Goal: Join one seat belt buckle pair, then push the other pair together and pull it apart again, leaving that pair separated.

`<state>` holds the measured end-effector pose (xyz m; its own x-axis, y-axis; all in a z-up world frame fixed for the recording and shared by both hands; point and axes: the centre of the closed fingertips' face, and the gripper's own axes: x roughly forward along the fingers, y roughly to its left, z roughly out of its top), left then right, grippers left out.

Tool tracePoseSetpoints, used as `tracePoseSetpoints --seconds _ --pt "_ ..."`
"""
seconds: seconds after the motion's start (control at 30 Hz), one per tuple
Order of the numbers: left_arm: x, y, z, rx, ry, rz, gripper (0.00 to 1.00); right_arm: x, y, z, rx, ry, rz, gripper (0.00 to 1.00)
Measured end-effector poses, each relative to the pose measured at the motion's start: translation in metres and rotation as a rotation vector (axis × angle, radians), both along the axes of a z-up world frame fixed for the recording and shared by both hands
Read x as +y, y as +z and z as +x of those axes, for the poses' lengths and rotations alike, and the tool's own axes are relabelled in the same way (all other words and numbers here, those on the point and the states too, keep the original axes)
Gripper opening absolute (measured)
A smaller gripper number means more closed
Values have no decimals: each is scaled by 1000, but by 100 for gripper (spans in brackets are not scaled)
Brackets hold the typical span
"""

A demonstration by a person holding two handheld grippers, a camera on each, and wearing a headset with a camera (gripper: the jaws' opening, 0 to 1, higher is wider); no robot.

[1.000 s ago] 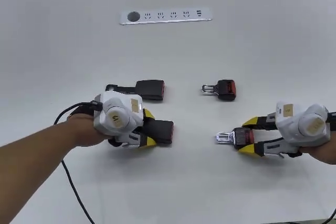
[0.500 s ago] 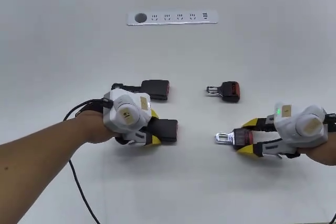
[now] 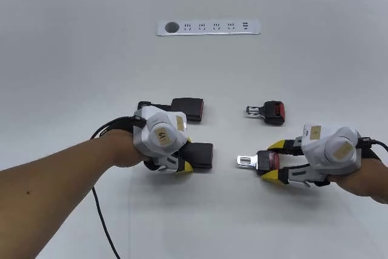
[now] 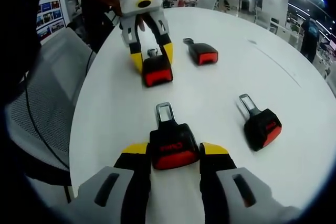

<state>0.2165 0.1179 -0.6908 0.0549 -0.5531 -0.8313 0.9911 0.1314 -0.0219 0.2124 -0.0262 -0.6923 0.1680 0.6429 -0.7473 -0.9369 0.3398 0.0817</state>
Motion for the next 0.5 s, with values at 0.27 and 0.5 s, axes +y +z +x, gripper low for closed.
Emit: tracePoseSetpoints --seconds 0.27,0.5 --pt "0 0 -2 1 -1 18 35 20 3 6 -6 10 21 35" --pt "1 0 -2 3 -4 16 35 41 4 5 -12 28 34 35"
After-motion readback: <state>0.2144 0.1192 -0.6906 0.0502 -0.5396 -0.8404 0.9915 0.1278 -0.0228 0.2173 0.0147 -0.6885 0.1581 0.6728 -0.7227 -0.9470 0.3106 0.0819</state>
